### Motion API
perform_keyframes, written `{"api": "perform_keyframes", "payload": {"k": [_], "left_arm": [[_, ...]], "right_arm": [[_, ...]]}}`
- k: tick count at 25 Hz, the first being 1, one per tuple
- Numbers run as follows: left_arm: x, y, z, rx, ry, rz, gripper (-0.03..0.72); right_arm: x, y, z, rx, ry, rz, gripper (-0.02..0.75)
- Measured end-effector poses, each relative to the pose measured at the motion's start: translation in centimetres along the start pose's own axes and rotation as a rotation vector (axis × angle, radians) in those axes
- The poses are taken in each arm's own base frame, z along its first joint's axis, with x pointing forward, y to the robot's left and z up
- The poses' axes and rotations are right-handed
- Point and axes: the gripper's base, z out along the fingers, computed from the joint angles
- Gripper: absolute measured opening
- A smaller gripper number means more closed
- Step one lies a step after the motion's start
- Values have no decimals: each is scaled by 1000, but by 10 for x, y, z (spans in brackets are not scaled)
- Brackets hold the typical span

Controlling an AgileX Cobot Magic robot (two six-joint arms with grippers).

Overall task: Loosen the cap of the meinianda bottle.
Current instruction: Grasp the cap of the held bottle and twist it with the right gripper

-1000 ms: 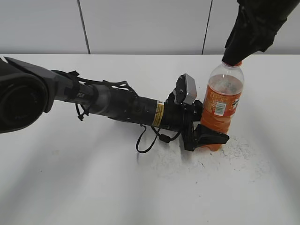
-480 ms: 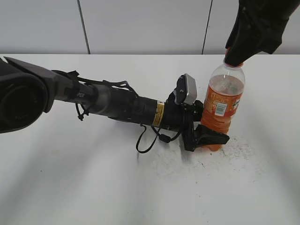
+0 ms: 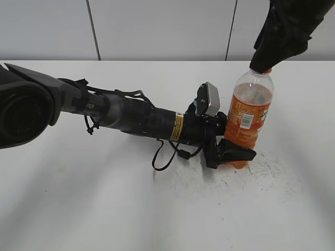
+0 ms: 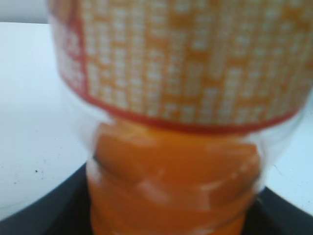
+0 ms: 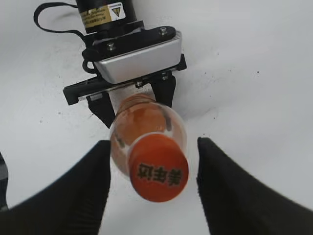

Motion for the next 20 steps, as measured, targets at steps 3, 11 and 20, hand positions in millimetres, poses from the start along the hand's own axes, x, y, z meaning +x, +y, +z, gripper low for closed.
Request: {"api": "perform_keyframes", "payload": {"k": [3,11,20], "left_arm": [[0,0,0,0,0,0,519],[0,0,0,0,0,0,519],[0,0,0,0,0,0,519]], "right_arm": [[-1,0,-1,12,-9,90,468],[1,-6,-2,72,-19,719,512],[4,-4,-2,71,12,1002,443]]}}
